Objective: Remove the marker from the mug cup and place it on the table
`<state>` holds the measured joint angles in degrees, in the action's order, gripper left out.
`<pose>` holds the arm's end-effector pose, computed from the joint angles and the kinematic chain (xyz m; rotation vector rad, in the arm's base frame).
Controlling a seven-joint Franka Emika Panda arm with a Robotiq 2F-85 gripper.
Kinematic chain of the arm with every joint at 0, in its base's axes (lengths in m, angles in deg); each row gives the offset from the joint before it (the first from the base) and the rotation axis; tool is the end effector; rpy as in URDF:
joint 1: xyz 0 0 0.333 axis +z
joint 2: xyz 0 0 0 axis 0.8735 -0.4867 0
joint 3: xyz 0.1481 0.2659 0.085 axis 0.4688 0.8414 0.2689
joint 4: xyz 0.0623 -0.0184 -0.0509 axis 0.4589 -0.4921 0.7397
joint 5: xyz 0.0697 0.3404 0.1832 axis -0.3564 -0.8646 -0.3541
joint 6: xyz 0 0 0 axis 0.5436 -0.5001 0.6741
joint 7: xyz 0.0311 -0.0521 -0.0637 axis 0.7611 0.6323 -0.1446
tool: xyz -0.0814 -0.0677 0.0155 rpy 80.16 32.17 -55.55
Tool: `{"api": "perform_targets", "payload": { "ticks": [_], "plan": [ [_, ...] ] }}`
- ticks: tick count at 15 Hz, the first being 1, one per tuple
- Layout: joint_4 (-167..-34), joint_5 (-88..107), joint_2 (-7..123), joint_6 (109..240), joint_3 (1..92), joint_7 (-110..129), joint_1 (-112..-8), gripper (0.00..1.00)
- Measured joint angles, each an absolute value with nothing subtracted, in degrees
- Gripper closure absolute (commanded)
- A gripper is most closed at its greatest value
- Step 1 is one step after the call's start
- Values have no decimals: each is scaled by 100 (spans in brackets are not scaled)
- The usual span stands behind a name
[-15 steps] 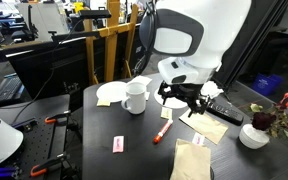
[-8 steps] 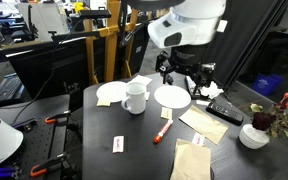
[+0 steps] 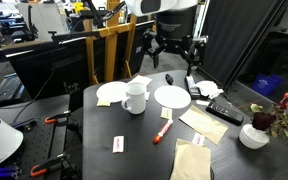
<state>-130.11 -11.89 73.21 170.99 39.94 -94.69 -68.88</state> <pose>0.5326 -0.1677 0.4139 -1.0188 2.6804 0.1151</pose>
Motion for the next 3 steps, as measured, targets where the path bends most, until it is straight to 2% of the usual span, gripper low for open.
{"api": "perform_targets", "payload": {
  "ticks": [3],
  "plan": [
    [-13054, -1188, 7334, 17106, 3995, -9469, -6888, 0]
  ]
}}
